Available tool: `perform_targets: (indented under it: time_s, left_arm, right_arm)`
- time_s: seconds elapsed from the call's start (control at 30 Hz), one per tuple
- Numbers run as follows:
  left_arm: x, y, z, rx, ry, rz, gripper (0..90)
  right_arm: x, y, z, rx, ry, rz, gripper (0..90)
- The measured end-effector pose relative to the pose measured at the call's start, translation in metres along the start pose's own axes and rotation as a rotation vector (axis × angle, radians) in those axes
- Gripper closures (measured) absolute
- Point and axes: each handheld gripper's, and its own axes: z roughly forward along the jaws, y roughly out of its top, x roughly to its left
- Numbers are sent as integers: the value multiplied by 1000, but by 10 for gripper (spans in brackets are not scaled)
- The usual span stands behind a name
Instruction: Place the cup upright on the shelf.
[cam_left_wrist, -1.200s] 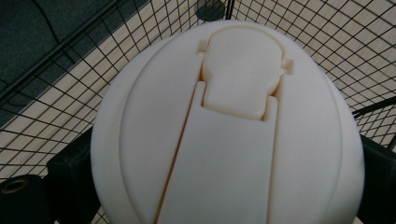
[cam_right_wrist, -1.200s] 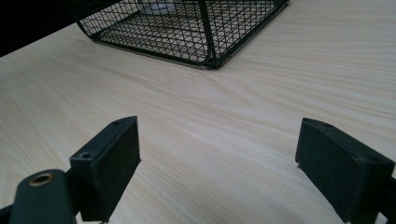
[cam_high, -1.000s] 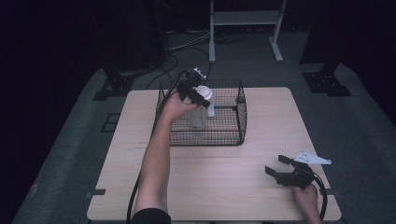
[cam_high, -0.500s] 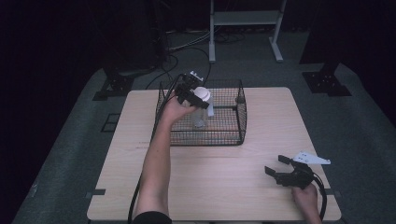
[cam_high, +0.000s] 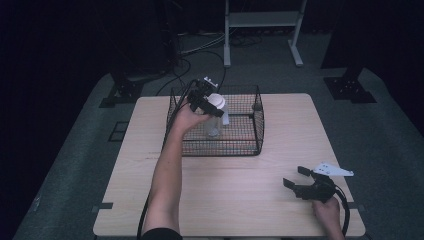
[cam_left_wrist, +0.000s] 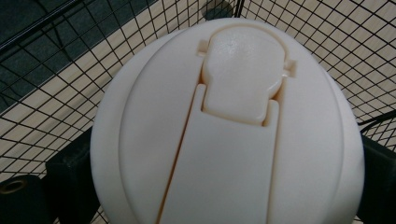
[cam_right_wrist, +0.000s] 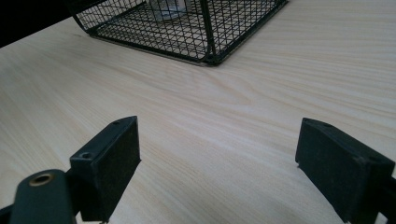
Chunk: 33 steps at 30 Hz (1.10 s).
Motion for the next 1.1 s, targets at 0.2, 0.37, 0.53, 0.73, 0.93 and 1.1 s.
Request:
perform_targets:
  time_s: [0.2, 0.37, 0.53, 0.73, 0.93, 1.1]
  left_arm:
    - [0, 0, 0, -2, 0, 2, 46]
    - [1, 1, -3, -15, 0, -6, 23]
    - [1, 1, -8, -24, 5, 4, 9]
    - [0, 1, -13, -38, 1, -7, 0]
    - [-1, 2, -21, -62, -7, 0, 0]
    - [-2, 2, -28, -74, -4, 12, 0]
  right_arm:
    - [0, 0, 0, -1, 2, 0, 129]
    - [0, 0, 0, -3, 2, 0, 129]
    - [-1, 0, 0, -3, 4, 1, 129]
    - [-1, 0, 0, -1, 7, 1, 129]
    - [-1, 0, 0, 1, 8, -2, 129]
    - [-1, 0, 0, 1, 9, -3, 129]
